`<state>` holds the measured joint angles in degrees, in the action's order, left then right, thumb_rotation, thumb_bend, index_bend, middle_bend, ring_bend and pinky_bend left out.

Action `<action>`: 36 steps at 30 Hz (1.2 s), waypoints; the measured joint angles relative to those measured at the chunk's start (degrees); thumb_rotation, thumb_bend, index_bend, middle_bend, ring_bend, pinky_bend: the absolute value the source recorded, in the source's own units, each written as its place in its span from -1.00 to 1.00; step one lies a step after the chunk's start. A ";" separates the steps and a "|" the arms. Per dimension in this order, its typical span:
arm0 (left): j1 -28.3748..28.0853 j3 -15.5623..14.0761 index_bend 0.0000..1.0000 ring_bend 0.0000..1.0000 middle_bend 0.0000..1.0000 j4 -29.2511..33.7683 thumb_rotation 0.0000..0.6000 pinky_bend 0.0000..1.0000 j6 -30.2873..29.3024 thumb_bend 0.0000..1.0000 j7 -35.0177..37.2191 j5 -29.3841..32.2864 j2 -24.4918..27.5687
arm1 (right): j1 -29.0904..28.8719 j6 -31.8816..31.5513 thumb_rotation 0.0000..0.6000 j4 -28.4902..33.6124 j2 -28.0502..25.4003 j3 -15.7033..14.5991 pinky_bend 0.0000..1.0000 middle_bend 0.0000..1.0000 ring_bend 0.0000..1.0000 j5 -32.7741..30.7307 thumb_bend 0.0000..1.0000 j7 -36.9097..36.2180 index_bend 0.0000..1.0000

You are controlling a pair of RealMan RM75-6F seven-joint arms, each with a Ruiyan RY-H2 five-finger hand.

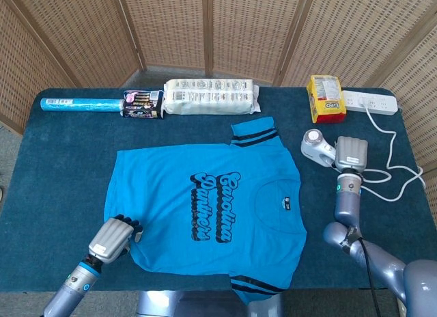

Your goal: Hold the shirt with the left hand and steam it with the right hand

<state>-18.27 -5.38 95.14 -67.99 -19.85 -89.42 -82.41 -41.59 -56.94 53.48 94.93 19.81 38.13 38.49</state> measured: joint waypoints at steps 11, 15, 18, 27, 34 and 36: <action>0.05 -0.02 0.28 0.03 0.21 0.12 1.00 -0.13 0.02 -0.15 -0.13 0.08 0.11 | 0.21 0.93 1.00 -0.46 0.88 -0.34 0.52 0.43 0.57 0.13 -0.45 -0.17 0.39; 0.06 -0.03 0.29 0.03 0.21 0.08 1.00 -0.13 -0.01 -0.15 -0.07 0.06 0.16 | 0.16 1.38 1.00 -0.34 1.10 -0.02 0.38 0.33 0.45 -1.16 -0.48 0.55 0.26; 0.07 0.02 0.29 0.03 0.21 0.05 1.00 -0.13 -0.07 -0.15 0.04 0.06 0.20 | 0.12 2.04 1.00 0.17 0.94 0.29 0.21 0.18 0.27 -2.68 -0.50 1.51 0.07; -0.01 0.05 0.28 0.03 0.21 -0.18 1.00 -0.13 0.07 -0.15 0.26 0.01 0.00 | 0.20 3.58 1.00 3.17 -0.96 0.65 -0.26 -0.27 -0.25 -6.49 -0.53 3.99 -0.34; -0.12 0.15 0.29 0.03 0.21 -0.25 1.00 -0.13 0.17 -0.15 0.11 -0.02 -0.20 | 0.61 4.52 1.00 5.48 -2.65 0.36 -0.38 -0.40 -0.41 -6.27 -0.53 2.64 -0.49; -0.19 0.21 0.29 0.03 0.21 -0.17 1.00 -0.13 0.22 -0.15 0.03 -0.03 -0.28 | 0.84 5.08 1.00 7.03 -3.72 0.13 -0.40 -0.41 -0.43 -5.78 -0.53 1.79 -0.52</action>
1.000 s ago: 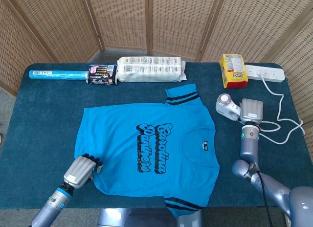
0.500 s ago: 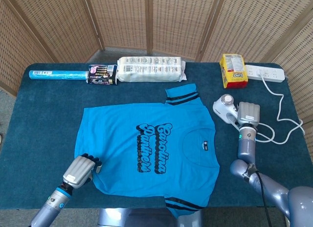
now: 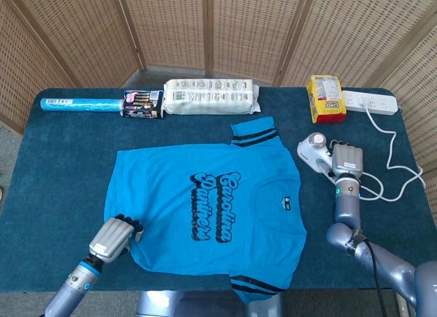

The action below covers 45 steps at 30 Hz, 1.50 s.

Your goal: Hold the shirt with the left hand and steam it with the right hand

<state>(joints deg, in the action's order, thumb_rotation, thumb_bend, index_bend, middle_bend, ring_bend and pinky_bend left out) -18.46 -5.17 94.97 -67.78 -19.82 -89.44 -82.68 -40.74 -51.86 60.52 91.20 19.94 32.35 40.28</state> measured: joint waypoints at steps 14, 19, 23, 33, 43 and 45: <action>0.06 -0.20 0.29 0.03 0.21 0.76 1.00 -0.13 0.09 -0.16 -0.26 0.20 0.69 | 1.47 1.72 0.78 9.20 -6.72 -0.78 -0.48 -0.44 -0.46 3.76 -0.55 -7.92 -0.60; -0.04 -0.50 0.27 -0.04 0.20 2.10 1.00 -0.22 1.08 -0.33 -0.85 1.12 1.96 | 2.11 0.75 0.75 12.84 -9.11 -0.81 -0.50 -0.45 -0.46 5.93 -0.55 -10.95 -0.60; -0.36 -0.70 -0.02 -0.18 0.04 5.00 1.00 -0.37 3.03 -0.65 -2.45 3.71 4.06 | 2.64 -0.36 0.75 15.74 -11.19 -1.13 -0.50 -0.45 -0.46 7.41 -0.55 -12.24 -0.60; -0.78 -0.46 -0.48 -0.40 -0.26 12.40 1.00 -0.44 4.52 -0.86 -6.58 9.26 10.31 | 3.91 -3.67 0.75 22.04 -15.12 -1.57 -0.52 -0.45 -0.46 9.54 -0.55 -14.66 -0.60; 0.54 1.13 -0.50 -0.41 -0.27 14.73 1.00 -0.44 -0.07 -0.86 -4.56 10.48 15.56 | 6.34 -7.52 0.75 29.26 -19.87 -2.18 -0.50 -0.42 -0.46 11.14 -0.56 -17.27 -0.59; 1.03 1.58 -0.50 -0.41 -0.27 14.96 1.00 -0.44 -1.26 -0.86 -3.41 10.53 16.89 | 7.08 -8.29 0.75 30.43 -20.76 -2.47 -0.49 -0.40 -0.45 12.00 -0.56 -18.20 -0.57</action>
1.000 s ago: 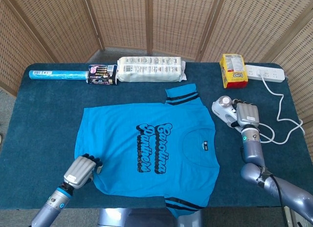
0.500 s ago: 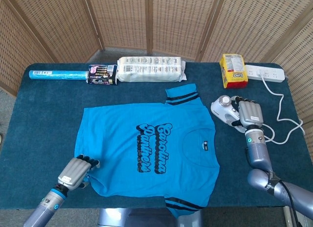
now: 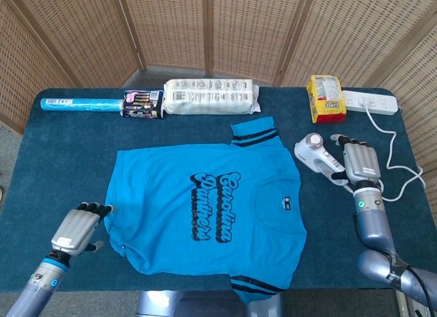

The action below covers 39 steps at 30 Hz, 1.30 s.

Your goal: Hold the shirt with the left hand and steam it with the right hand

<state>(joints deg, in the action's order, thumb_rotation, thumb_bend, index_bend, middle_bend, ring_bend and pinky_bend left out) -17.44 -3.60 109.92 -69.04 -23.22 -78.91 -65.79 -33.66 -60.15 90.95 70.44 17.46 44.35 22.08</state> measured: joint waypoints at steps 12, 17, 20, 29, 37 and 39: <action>4.79 1.66 -0.50 -0.41 -0.27 -1.29 1.00 -0.44 -7.51 -0.86 7.95 1.32 7.65 | 6.82 -7.61 0.76 3.71 -2.92 -3.95 -0.48 -0.32 -0.40 9.44 -0.57 -5.88 -0.47; 7.61 1.44 -0.50 -0.41 -0.27 -3.26 1.00 -0.44 -9.65 -0.86 11.65 2.15 9.25 | 10.92 -11.17 0.77 6.35 -4.80 -6.63 -0.48 -0.29 -0.37 12.39 -0.57 -7.29 -0.43; 9.53 1.25 -0.50 -0.41 -0.27 -4.39 1.00 -0.44 -11.67 -0.86 13.56 2.26 10.02 | 13.70 -13.84 0.77 8.36 -5.65 -8.39 -0.48 -0.28 -0.37 14.28 -0.58 -7.96 -0.40; 14.46 0.25 -0.50 -0.41 -0.27 -6.14 1.00 -0.44 -16.30 -0.86 18.29 1.12 10.91 | 20.74 -21.55 0.77 11.80 -6.85 -12.40 -0.48 -0.26 -0.37 20.63 -0.58 -10.17 -0.32; 16.93 -0.55 -0.50 -0.41 -0.27 -6.27 1.00 -0.44 -17.41 -0.86 20.81 -0.20 11.21 | 24.99 -25.58 0.76 13.05 -8.05 -14.00 -0.48 -0.24 -0.37 25.18 -0.58 -12.69 -0.30; 16.94 -0.42 -0.50 -0.41 -0.27 -5.82 1.00 -0.44 -17.45 -0.86 20.81 -0.84 11.64 | 25.34 -25.61 0.77 13.00 -8.19 -13.98 -0.48 -0.24 -0.37 25.76 -0.58 -13.02 -0.30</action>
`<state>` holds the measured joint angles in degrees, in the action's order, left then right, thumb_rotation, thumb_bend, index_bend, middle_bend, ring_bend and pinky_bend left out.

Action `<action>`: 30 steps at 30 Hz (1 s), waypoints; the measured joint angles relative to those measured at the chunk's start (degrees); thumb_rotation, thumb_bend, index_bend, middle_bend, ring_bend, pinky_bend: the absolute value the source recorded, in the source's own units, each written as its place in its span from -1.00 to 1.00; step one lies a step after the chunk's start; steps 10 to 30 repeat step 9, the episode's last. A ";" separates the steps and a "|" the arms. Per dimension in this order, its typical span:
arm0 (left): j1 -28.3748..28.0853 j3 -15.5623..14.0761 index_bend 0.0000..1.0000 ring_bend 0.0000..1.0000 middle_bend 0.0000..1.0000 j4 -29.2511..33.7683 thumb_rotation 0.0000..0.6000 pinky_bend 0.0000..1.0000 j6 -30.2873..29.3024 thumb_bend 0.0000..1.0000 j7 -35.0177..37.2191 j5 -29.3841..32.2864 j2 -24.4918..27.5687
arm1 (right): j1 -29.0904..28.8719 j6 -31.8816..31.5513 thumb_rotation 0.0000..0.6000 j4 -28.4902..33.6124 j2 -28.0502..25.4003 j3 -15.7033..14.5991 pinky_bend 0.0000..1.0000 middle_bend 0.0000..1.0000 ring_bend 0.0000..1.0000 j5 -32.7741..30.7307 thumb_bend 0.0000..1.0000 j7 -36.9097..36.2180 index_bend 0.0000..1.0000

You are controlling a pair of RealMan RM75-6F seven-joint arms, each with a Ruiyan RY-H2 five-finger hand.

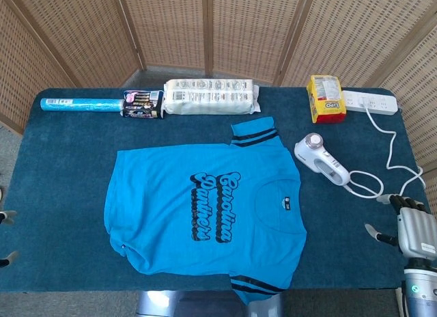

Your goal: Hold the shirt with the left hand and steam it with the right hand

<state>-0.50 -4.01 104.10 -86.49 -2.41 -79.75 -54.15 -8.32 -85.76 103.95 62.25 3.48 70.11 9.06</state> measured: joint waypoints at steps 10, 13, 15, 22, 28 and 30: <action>-0.67 1.29 -0.50 -0.41 -0.27 1.46 1.00 -0.44 1.06 -0.86 -1.26 -0.38 0.42 | 0.58 1.01 0.77 -0.49 0.34 0.74 -0.47 -0.24 -0.37 0.62 -0.58 -0.26 -0.30; -0.67 1.29 -0.50 -0.41 -0.27 1.46 1.00 -0.44 1.06 -0.86 -1.26 -0.38 0.42 | 0.58 1.01 0.77 -0.49 0.34 0.74 -0.47 -0.24 -0.37 0.62 -0.58 -0.26 -0.30; -0.67 1.29 -0.50 -0.41 -0.27 1.46 1.00 -0.44 1.06 -0.86 -1.26 -0.38 0.42 | 0.58 1.01 0.77 -0.49 0.34 0.74 -0.47 -0.24 -0.37 0.62 -0.58 -0.26 -0.30; -0.67 1.29 -0.50 -0.41 -0.27 1.46 1.00 -0.44 1.06 -0.86 -1.26 -0.38 0.42 | 0.58 1.01 0.77 -0.49 0.34 0.74 -0.47 -0.24 -0.37 0.62 -0.58 -0.26 -0.30; -0.67 1.29 -0.50 -0.41 -0.27 1.46 1.00 -0.44 1.06 -0.86 -1.26 -0.38 0.42 | 0.58 1.01 0.77 -0.49 0.34 0.74 -0.47 -0.24 -0.37 0.62 -0.58 -0.26 -0.30; -0.67 1.29 -0.50 -0.41 -0.27 1.46 1.00 -0.44 1.06 -0.86 -1.26 -0.38 0.42 | 0.58 1.01 0.77 -0.49 0.34 0.74 -0.47 -0.24 -0.37 0.62 -0.58 -0.26 -0.30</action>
